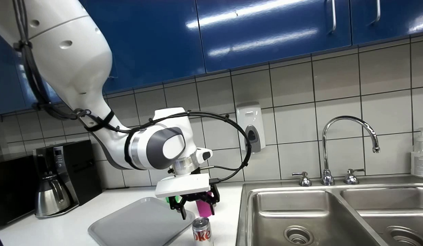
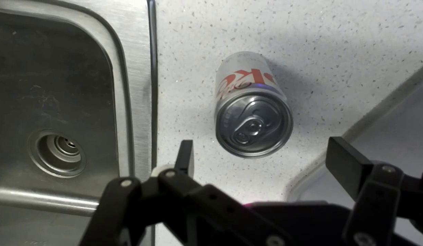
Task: Pick up a soda can and place it on the gray tray
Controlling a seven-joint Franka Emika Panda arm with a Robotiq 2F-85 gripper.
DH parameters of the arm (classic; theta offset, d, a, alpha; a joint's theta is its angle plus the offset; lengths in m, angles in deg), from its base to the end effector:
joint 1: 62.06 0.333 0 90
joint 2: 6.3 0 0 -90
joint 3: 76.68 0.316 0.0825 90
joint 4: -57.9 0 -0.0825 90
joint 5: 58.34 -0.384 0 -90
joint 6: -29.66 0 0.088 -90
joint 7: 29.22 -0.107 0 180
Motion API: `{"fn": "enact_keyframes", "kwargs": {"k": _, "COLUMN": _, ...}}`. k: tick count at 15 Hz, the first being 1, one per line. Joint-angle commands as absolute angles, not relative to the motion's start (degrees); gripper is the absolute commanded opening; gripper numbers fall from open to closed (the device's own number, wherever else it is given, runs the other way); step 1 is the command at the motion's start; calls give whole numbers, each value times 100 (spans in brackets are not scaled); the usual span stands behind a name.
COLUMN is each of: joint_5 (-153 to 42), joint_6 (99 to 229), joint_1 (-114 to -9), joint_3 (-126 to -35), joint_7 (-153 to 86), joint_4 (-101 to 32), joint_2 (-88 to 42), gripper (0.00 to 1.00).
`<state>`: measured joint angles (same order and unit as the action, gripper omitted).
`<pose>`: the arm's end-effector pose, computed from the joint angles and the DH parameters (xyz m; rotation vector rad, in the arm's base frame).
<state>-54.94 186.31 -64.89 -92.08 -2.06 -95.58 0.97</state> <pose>0.4095 -0.1301 0.2925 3.0506 0.3173 0.2564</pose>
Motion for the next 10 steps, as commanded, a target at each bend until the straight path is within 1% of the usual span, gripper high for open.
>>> {"fn": "enact_keyframes", "kwargs": {"k": 1, "joint_5": -5311, "joint_6": 18715, "joint_1": -6693, "joint_3": -9003, "joint_7": -438, "joint_4": -9340, "joint_2": -269, "gripper": 100}}
{"fn": "enact_keyframes", "kwargs": {"k": 10, "joint_5": -4886, "joint_6": 18735, "joint_1": -6873, "joint_3": -8957, "joint_7": -691, "joint_4": -9288, "joint_2": -683, "gripper": 100}}
